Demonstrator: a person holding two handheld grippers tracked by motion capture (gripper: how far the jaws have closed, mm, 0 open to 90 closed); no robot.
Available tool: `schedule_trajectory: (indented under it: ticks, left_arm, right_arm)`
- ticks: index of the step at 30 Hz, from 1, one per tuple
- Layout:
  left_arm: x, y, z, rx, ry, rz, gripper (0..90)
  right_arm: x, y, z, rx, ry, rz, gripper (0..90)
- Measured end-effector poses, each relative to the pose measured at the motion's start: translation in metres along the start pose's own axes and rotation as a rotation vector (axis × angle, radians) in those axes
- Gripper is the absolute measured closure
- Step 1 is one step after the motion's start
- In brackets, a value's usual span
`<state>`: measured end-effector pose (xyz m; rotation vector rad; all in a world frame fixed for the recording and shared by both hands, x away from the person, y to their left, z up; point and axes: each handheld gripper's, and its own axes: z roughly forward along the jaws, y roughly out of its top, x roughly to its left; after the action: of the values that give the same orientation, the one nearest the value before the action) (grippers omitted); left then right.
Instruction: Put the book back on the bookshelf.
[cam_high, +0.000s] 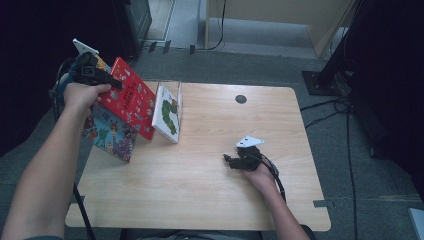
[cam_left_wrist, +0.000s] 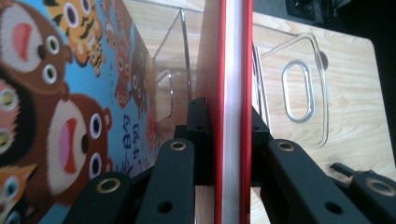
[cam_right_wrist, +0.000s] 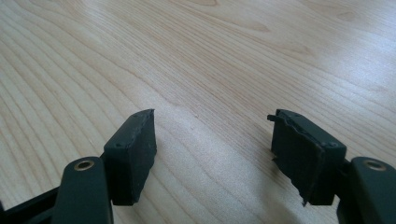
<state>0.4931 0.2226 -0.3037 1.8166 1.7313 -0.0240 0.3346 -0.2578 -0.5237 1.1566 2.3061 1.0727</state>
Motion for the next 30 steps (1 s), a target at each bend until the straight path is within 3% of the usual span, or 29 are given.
schedule_trajectory:
  ticks: [8, 10, 13, 20, 30]
  left_arm:
    - [0.000, 0.000, 0.005, -0.014, -0.020, -0.003, 77.2]
    - [-0.002, 0.000, 0.003, -0.024, -0.004, 0.000, 69.7]
    - [-0.002, 0.000, 0.000, 0.002, 0.018, 0.008, 58.2]
    - [0.000, -0.001, -0.018, -0.026, -0.025, 0.006, 48.4]
    - [-0.009, -0.013, -0.049, -0.079, -0.022, 0.053, 44.0]
  right_arm:
    - [0.000, -0.001, 0.000, -0.001, 0.001, -0.003, 31.4]
    - [0.000, -0.001, 0.000, -0.001, 0.000, -0.003, 31.4]
    - [0.000, -0.001, 0.000, -0.002, 0.000, -0.004, 31.5]
    - [0.000, -0.001, -0.001, -0.002, 0.001, -0.004, 31.5]
    - [0.002, -0.003, -0.003, 0.002, 0.007, -0.007, 28.6]
